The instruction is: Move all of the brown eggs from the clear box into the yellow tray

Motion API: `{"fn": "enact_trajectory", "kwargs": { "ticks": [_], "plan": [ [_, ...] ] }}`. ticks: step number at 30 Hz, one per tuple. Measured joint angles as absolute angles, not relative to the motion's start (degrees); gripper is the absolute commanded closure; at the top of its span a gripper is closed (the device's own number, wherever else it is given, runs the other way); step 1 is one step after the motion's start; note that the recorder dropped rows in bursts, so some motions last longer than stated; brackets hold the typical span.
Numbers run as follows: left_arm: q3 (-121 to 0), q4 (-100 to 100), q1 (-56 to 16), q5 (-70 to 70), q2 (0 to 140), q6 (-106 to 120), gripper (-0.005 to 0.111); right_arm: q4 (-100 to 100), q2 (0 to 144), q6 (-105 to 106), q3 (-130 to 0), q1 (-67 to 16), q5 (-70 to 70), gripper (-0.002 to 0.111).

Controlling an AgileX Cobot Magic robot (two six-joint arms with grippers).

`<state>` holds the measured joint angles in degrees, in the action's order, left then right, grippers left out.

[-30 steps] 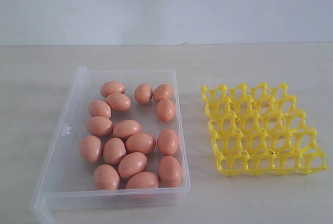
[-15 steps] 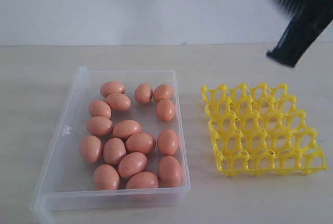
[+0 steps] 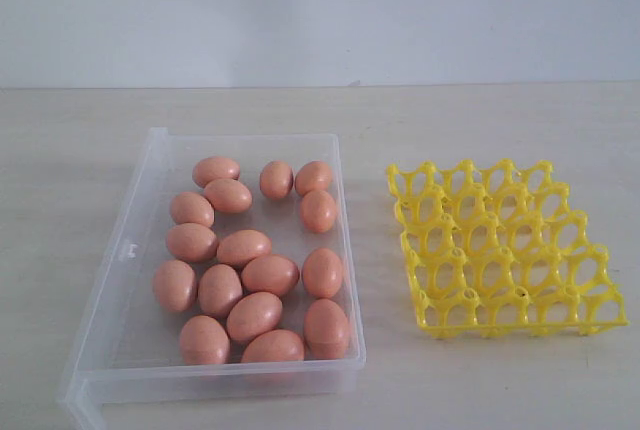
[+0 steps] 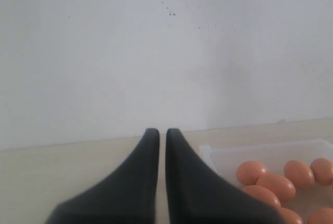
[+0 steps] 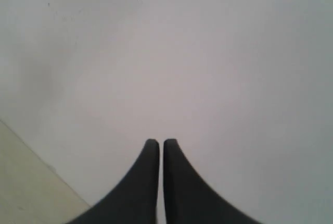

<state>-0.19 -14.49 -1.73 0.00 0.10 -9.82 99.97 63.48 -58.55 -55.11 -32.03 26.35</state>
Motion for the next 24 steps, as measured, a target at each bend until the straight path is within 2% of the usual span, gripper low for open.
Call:
{"fn": "enact_trajectory", "kwargs": {
  "ticks": [8,15,18,21,24],
  "plan": [
    [-0.2,-14.5,-1.7,0.0,0.1,-9.8,0.103,99.9,63.6,-79.6,-51.5,-32.0,23.7,0.108],
    [-0.2,-14.5,-1.7,0.0,0.1,-9.8,0.103,99.8,62.1,-81.9,-46.0,-32.0,16.9,0.108],
    [-0.2,-14.5,-1.7,0.0,0.1,-9.8,0.103,99.4,61.8,-73.6,-45.8,-32.0,8.6,0.108],
    [-0.2,-14.5,-1.7,0.0,0.1,-9.8,0.103,91.2,61.9,-51.8,-45.8,-32.0,-3.8,0.108],
    [-0.2,-14.5,-1.7,0.0,0.1,-9.8,0.103,79.6,62.5,-30.5,-45.8,-32.0,-10.5,0.108]
  ]
}}
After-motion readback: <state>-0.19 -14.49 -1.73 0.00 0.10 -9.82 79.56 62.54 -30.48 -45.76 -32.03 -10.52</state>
